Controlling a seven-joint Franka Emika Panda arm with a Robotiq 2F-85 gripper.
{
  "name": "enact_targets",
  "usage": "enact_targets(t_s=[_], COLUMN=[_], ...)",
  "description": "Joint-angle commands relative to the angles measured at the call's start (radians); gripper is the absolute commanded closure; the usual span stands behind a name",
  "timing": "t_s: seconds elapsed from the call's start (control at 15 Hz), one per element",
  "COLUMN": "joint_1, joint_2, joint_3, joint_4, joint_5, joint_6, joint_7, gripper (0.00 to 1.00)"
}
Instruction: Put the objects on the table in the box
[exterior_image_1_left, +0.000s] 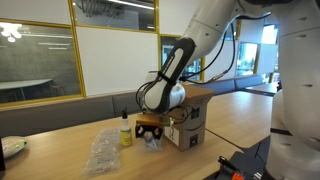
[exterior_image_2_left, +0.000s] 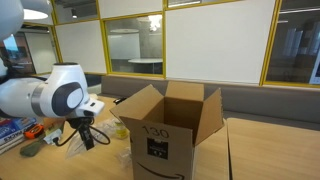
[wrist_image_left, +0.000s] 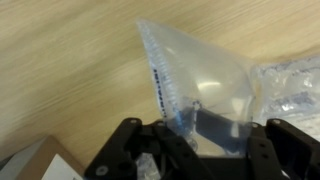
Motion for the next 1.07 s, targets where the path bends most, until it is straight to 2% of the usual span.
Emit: enact_targets(t_s=[0.0, 0.13, 0.27, 0.53, 0.73, 1.0], joint_1=[-0.048, -0.093, -0.112, -0.157, -0.219, -0.325], joint_2=[-0.244, -0.343, -0.432, -0.585, -0.649, -0.701], joint_3=[0.021, 0.093, 0.159, 0.277, 0.313, 0.284], joint_4=[-0.059, -0.034, 0.001, 0.096, 0.138, 0.106], joint_5=[-0.237, -0.255, -0.229, -0.248, -0.279, -0.356], joint_6=[-0.116, -0.235, -0.356, -0.579, -0.638, -0.58], joint_7=[0.154, 0.149, 0.124, 0.154, 0.169, 0.158], gripper=[0.89, 0.9, 0.9, 0.9, 0.9, 0.89])
